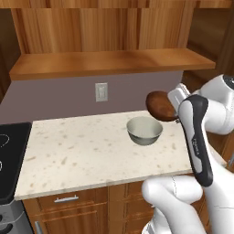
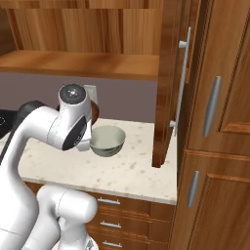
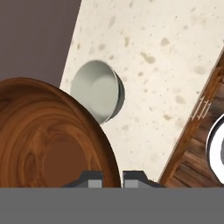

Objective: Pick up the bowls on the counter and stack them on top of one another in the open cabinet. Place the smaller bowl on top of the larger bowl.

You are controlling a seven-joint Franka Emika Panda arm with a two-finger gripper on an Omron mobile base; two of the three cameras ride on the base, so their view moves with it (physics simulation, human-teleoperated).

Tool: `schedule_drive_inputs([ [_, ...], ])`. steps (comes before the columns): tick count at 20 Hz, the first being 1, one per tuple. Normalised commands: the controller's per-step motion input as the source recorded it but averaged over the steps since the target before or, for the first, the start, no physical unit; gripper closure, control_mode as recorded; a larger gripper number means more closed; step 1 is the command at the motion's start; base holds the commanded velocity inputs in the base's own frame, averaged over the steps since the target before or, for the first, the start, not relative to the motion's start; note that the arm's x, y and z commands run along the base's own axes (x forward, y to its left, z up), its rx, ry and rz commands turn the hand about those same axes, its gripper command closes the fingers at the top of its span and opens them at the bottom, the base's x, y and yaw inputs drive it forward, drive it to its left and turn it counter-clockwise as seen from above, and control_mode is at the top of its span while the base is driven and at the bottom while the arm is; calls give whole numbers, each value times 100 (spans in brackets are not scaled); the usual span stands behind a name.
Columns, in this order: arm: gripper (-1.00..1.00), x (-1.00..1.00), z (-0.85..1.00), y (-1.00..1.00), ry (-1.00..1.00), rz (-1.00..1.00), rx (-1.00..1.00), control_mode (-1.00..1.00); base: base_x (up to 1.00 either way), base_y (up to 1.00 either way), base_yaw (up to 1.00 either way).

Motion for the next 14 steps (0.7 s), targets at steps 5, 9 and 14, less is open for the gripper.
schedule_drive_inputs([
  [5,100,41,-23,-10,2,3,0,-100,0,0,0],
  [9,100,48,-22,-4,2,3,0,-100,0,0,0],
  [14,100,50,-23,-4,0,3,0,-100,0,0,0],
])
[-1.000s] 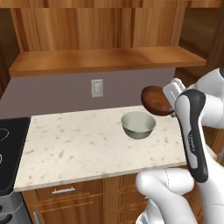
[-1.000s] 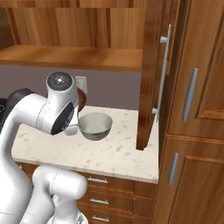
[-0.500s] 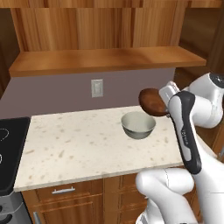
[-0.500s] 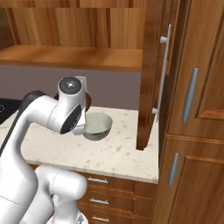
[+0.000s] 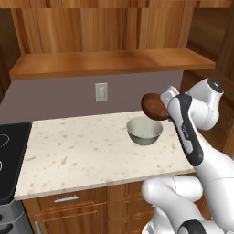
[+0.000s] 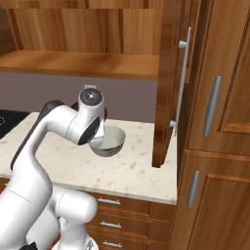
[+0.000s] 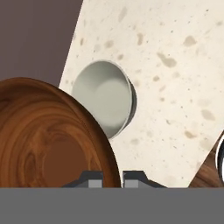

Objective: Pick up the bowls on the counter and stack them on top of one another in the open cabinet. Place the smaller bowl on top of the larger bowl.

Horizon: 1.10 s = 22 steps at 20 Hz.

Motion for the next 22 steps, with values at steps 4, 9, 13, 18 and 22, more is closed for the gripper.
schedule_drive_inputs([
  [4,100,44,-24,-4,4,1,-2,-100,0,0,0],
  [9,100,32,-26,-5,5,1,-2,-100,0,0,0],
  [13,100,31,-23,-5,4,1,-2,-100,0,0,0],
  [18,100,23,-25,-6,3,2,0,-100,0,0,0],
  [22,100,12,-31,-3,3,2,0,-100,0,0,0],
])
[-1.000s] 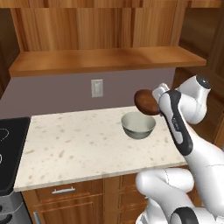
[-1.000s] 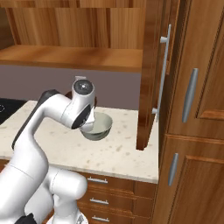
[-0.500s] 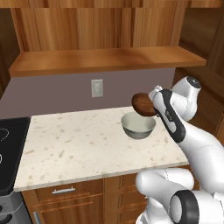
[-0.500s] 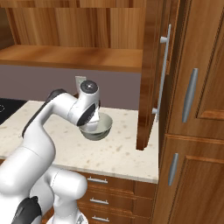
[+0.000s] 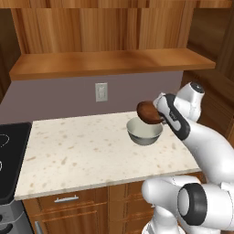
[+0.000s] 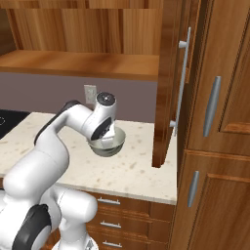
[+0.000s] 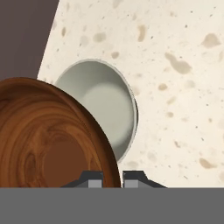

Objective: Pick up the bowls on the counter and stack them on top of one another in the open cabinet. Place the smaller bowl on top of the larger bowl.

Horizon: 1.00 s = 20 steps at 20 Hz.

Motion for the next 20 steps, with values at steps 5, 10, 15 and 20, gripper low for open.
schedule_drive_inputs([
  [5,100,12,-28,-1,1,2,0,-100,0,0,0],
  [10,100,22,-25,0,1,1,-1,-100,0,0,0],
  [15,100,25,-28,0,2,1,-1,-100,0,0,0],
  [20,100,22,-28,0,1,1,-2,-100,0,0,0],
])
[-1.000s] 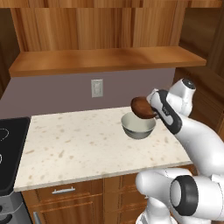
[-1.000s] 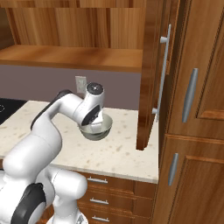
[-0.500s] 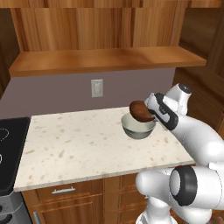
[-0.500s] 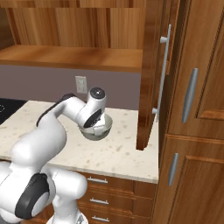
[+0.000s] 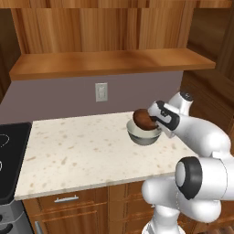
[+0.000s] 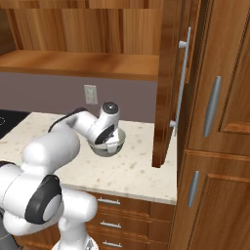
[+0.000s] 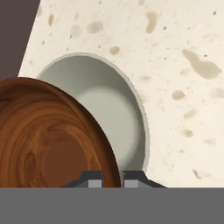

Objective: Pick up the bowls on the counter and stack them on top of one another in the open cabinet. Place the smaller bowl on top of the larger bowl.

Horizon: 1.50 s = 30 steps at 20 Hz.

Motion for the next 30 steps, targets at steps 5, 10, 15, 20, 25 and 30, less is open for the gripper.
schedule_drive_inputs([
  [5,100,17,-25,0,1,1,-2,-100,0,0,0],
  [10,100,17,-24,0,0,1,-2,-100,0,0,0],
  [15,100,21,-17,0,0,0,-2,-100,0,0,0],
  [20,100,27,-11,2,0,0,-1,-100,0,0,0],
  [25,-100,15,-2,0,0,0,0,-100,0,0,0],
  [30,-100,2,1,0,0,0,0,-100,0,0,0],
])
